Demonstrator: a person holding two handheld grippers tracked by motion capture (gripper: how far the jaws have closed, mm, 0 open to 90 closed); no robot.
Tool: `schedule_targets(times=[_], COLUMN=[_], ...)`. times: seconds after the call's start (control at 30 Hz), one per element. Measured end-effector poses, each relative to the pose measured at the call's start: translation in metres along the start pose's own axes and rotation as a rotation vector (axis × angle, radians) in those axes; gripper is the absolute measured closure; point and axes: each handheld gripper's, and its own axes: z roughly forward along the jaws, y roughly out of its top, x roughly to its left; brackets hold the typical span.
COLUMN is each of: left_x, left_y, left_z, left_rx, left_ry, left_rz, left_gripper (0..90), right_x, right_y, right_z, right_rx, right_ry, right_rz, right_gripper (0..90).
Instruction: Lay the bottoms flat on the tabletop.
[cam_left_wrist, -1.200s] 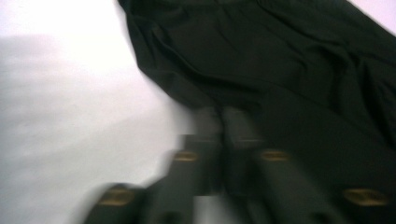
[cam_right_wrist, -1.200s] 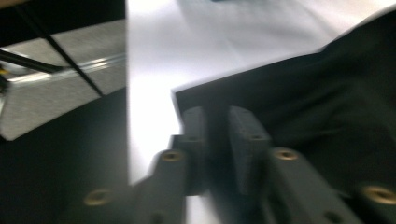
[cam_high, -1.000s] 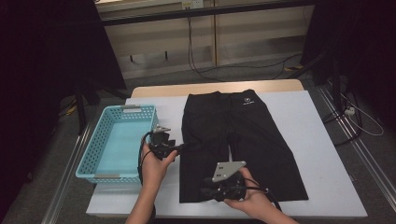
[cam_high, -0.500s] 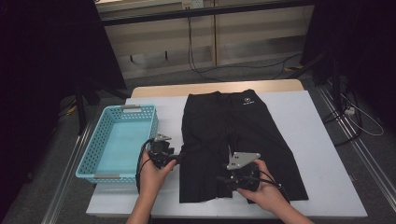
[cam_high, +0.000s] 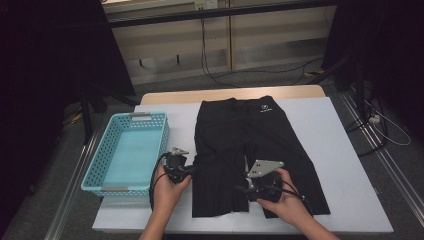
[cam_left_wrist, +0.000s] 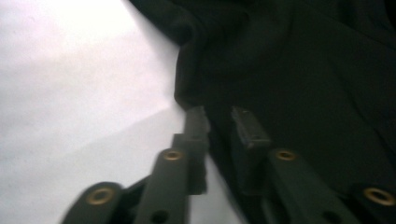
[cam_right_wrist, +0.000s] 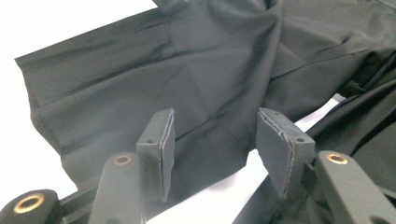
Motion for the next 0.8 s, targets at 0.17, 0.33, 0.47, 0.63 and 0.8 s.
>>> schedule_targets(times=[0.17,0.33,0.47,0.63,0.8], left_x=[0.001,0.013,0.017,0.013,0.014], left_y=[0.002,0.003,0.002,0.005,0.005], left_z=[-0.002,-0.012,-0.015,-0.014,-0.019], left_rx=[0.019,0.013,0.000,0.007,-0.002], left_ry=[-0.020,0.001,0.022,0.069,0.074], left_rz=[-0.028,-0.060,-0.066,-0.036,-0.047], left_gripper=[90.0,90.0,90.0,90.0,90.0], right_x=[-0.001,-0.004,-0.008,-0.005,-0.006], right_y=[0.000,-0.001,-0.002,-0.002,-0.001], right_z=[-0.001,-0.003,-0.001,0.005,0.008], right_rx=[-0.001,-0.002,0.013,0.038,0.052], right_ry=[-0.006,-0.013,-0.028,-0.016,-0.019], right_rz=[0.002,0.017,0.036,0.034,0.036], right_gripper=[47.8,47.3,48.0,50.7,51.7])
